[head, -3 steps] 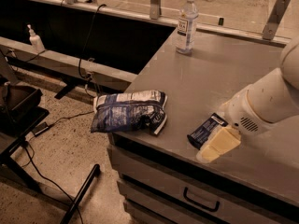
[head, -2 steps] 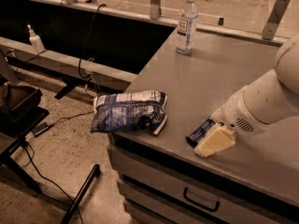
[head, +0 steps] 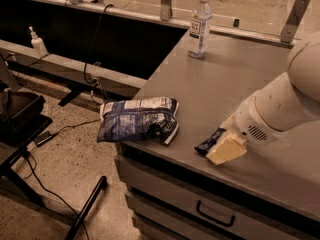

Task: Move rxbar chocolate near blue plastic bottle

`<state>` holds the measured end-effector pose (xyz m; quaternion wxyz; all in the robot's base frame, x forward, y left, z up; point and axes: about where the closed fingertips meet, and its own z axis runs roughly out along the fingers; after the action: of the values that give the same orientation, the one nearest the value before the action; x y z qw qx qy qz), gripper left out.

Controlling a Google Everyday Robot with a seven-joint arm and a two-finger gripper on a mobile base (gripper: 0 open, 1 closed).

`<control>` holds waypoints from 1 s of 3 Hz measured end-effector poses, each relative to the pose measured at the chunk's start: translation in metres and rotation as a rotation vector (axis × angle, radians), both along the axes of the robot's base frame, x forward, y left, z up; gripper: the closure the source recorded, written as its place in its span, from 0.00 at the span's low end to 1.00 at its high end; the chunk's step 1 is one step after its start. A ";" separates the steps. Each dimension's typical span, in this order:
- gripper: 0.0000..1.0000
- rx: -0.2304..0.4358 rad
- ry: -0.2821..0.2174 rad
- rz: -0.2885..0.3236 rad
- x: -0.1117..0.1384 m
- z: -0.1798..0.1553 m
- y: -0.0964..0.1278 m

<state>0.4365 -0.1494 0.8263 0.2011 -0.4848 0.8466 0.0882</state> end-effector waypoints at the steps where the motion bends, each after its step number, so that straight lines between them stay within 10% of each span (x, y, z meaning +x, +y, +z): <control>1: 1.00 0.000 0.000 0.000 0.000 0.000 0.000; 3: 1.00 0.008 -0.073 0.008 0.019 0.018 -0.002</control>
Offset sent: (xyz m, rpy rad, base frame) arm 0.0025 -0.0024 0.0035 0.0138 -0.0196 -0.0078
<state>0.4551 -0.1515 0.8443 0.2336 -0.4903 0.8363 0.0748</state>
